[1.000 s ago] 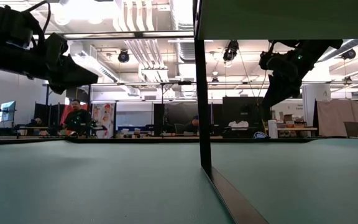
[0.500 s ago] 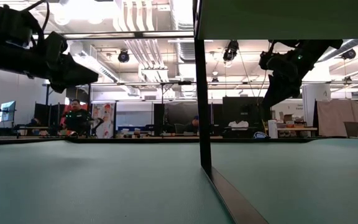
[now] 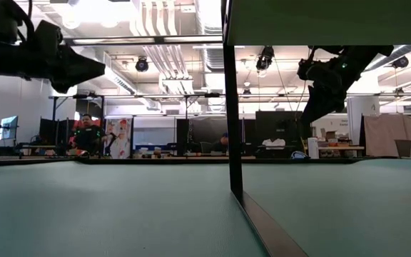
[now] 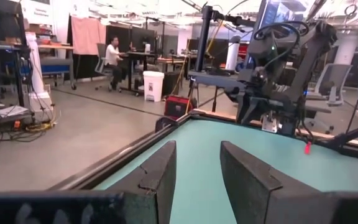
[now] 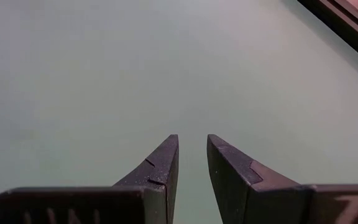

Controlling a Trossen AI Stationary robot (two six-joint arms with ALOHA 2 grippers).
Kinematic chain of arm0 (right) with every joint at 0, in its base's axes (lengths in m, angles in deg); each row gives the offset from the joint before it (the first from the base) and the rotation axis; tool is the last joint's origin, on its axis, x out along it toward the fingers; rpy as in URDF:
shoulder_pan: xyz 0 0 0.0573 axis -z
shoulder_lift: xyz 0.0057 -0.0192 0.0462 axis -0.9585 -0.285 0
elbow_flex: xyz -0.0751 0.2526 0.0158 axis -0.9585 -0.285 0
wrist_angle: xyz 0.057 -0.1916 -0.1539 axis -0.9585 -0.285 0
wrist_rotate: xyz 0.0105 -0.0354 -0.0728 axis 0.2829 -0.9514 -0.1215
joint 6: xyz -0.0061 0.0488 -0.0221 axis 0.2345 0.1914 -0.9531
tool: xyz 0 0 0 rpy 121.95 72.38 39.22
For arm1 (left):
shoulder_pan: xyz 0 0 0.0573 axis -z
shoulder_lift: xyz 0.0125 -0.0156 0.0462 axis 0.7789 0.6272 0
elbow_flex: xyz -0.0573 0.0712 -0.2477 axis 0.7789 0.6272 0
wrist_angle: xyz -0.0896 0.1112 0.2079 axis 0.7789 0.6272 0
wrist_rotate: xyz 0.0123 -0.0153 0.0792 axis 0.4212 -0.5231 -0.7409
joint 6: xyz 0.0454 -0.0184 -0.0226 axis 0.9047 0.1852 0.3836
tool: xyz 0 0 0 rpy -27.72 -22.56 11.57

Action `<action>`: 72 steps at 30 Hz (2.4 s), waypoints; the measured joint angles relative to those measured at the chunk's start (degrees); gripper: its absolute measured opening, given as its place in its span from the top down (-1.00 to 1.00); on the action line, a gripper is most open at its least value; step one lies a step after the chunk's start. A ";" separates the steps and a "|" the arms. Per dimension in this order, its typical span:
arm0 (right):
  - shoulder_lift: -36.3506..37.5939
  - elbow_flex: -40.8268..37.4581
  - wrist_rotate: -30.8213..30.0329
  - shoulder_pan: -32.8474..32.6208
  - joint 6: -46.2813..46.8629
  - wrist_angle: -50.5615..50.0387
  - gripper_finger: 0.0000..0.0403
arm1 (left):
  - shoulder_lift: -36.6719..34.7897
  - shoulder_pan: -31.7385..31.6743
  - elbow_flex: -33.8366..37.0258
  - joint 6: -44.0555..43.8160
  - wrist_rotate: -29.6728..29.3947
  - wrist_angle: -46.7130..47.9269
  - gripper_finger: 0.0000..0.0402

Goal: Place coffee mugs
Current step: Return to Home Position

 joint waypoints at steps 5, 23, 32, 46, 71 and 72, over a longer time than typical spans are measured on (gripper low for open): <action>0.00 0.00 0.01 -0.01 0.00 0.00 0.64 | -4.18 0.00 0.01 0.00 0.00 6.15 0.47; 0.00 0.00 0.01 0.00 0.00 0.00 0.64 | -7.97 0.00 1.31 0.00 0.02 10.40 0.47; 0.00 0.00 0.02 -0.01 0.00 -0.01 0.64 | -7.97 0.00 1.31 -0.01 0.02 10.37 0.47; 0.00 0.00 0.00 0.01 0.00 -0.01 0.64 | -7.71 0.01 3.62 -0.17 -0.15 6.09 0.47; 0.00 0.00 0.01 0.01 0.00 0.00 0.64 | -7.67 0.00 3.67 -0.20 -0.39 6.16 0.46; 0.00 0.00 0.02 -0.01 0.00 0.01 0.64 | -7.67 0.00 3.67 -0.20 -0.39 6.18 0.46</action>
